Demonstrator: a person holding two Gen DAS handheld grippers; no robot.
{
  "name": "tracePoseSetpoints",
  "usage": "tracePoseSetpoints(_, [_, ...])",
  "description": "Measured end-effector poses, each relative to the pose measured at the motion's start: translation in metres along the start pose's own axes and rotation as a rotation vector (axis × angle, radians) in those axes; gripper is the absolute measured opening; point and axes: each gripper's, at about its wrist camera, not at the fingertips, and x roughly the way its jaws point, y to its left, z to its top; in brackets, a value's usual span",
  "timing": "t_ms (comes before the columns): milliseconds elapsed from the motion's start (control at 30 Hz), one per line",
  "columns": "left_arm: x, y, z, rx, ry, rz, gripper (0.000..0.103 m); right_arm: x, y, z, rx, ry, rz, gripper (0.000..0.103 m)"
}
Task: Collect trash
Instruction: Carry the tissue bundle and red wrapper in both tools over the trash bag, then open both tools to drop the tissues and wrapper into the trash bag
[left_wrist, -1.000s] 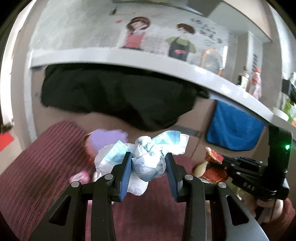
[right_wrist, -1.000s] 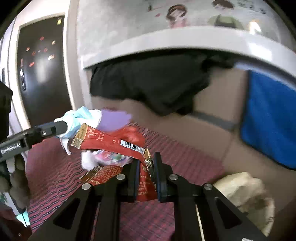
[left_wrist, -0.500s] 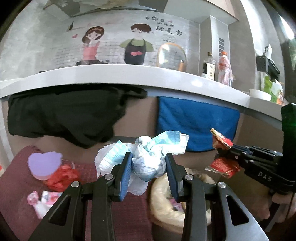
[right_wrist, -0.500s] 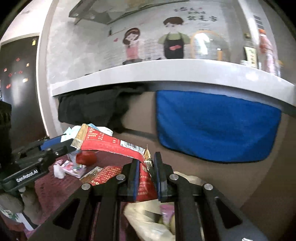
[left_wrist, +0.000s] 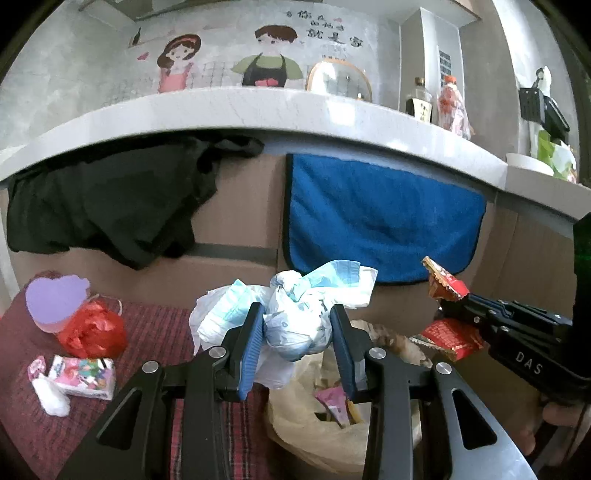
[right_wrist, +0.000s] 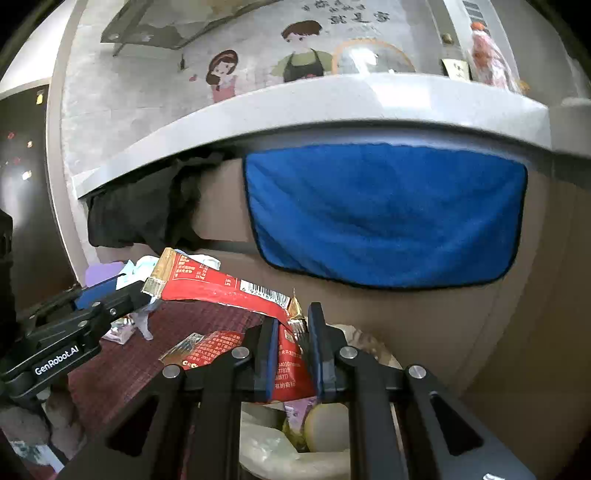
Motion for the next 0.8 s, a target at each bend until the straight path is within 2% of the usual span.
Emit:
tracePoseSetpoints(600, [0.063,-0.009,-0.03,-0.024,0.151,-0.065,0.037,0.04,-0.043,-0.033,0.12,0.098,0.018,0.015])
tracePoseSetpoints(667, [0.07,-0.008,-0.03,-0.033,0.162,-0.089,0.038,0.044,-0.047,-0.037,0.135,0.106,0.026,0.017])
tracePoseSetpoints(733, [0.075,-0.006,-0.029,-0.042,0.171,-0.127,0.039,0.048,-0.05,-0.039,0.145,0.108,0.028,0.026])
tracePoseSetpoints(800, [0.08,-0.005,-0.028,-0.043,0.187,-0.15,0.048,0.051,-0.05,-0.039,0.151,0.106,0.032,0.028])
